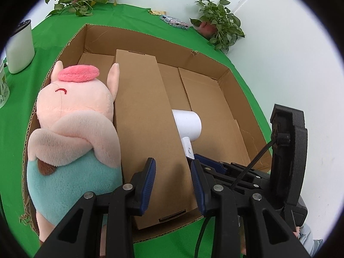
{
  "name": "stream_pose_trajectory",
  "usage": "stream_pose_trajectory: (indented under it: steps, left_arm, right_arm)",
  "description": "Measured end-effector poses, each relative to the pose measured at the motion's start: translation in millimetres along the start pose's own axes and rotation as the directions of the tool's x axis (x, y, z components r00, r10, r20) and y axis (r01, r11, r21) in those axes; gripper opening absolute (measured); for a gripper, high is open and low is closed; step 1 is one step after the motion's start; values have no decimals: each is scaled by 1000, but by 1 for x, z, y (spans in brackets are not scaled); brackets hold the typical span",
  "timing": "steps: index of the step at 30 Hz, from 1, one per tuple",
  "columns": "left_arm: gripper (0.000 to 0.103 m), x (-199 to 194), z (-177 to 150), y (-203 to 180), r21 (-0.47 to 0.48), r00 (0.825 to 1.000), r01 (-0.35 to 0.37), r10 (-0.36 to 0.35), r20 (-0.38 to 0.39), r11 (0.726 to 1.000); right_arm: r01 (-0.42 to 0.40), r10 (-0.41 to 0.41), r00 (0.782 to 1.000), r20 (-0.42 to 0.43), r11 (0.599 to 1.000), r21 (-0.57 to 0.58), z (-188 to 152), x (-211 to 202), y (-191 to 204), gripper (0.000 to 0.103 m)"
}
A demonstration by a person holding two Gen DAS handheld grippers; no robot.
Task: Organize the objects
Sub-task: 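Lower the hair dryer into the box beside the long brown box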
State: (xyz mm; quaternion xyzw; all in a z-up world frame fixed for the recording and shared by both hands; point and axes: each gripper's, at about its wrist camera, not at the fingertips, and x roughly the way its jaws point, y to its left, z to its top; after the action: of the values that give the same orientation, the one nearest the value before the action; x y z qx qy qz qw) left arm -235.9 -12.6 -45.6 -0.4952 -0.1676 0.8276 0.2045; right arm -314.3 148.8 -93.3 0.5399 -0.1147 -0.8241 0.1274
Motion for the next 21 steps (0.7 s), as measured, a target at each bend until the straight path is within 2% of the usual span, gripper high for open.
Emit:
stream_pose_trajectory:
  steps: [7, 18, 21]
  left_arm:
    - [33, 0, 1, -3, 5, 1000, -19, 19, -5, 1000]
    - [33, -7, -3, -8, 28, 999, -45, 44, 22, 999]
    - [33, -9, -3, -8, 27, 999, -48, 47, 25, 998]
  right_arm:
    - [13, -13, 1000, -3, 1000, 5, 0, 7, 11, 23]
    - [26, -24, 1000, 16, 997, -68, -7, 6, 16, 26]
    - [37, -38, 999, -9, 995, -91, -8, 10, 17, 31]
